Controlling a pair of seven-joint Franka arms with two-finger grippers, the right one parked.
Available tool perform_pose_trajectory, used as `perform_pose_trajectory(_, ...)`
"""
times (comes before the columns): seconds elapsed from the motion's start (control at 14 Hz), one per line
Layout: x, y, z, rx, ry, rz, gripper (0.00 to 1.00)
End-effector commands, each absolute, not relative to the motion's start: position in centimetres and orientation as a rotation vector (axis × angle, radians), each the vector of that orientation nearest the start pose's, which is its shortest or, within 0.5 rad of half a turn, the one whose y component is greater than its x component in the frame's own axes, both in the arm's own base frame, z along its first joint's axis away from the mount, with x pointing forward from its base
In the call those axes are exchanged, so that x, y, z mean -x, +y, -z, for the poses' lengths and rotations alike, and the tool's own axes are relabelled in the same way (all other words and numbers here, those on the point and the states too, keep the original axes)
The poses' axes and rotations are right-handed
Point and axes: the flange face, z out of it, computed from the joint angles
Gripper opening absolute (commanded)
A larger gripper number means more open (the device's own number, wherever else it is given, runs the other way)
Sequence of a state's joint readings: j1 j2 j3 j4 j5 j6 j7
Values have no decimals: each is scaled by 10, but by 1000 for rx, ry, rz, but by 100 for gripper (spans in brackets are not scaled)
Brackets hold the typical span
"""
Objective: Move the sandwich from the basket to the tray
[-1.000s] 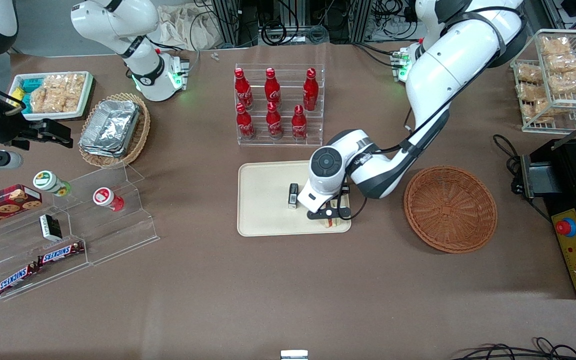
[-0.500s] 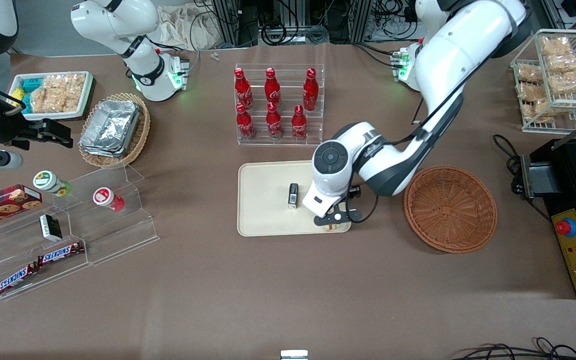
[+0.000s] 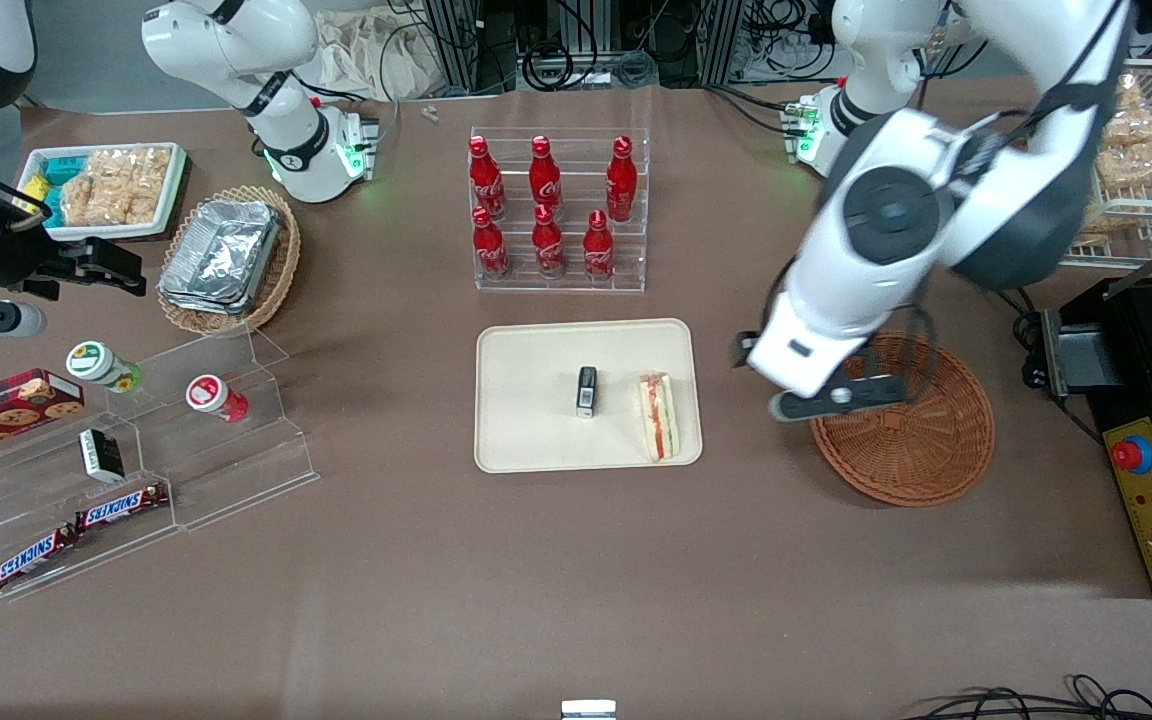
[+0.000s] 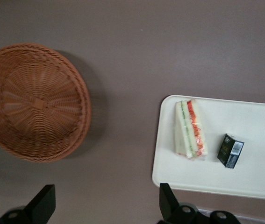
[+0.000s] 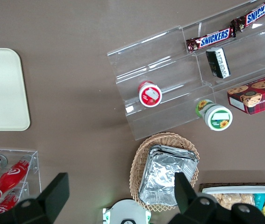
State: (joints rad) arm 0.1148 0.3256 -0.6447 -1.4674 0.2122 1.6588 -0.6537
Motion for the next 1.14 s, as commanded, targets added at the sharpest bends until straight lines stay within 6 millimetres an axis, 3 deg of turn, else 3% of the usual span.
perform_pose_trajectory(0.0, -574, -223, -533, 3066, -157, -122, 100)
perform_pose_trajectory(0.21, -569, -164, -538, 3020, -44, -164, 100)
perform_pose_trajectory(0.43, -569, -93, -560, 3093, 26, -169, 100)
perform_pose_trajectory(0.57, -554, -64, -562, 3099, 89, -159, 100)
perform_pose_trajectory(0.79, -540, -40, -553, 3146, 174, -114, 100)
perform_pose_trajectory(1.0, -569, -44, -573, 3153, 182, -87, 100)
perform_pose_trajectory(1.07, -583, -45, -571, 3163, 183, -123, 100)
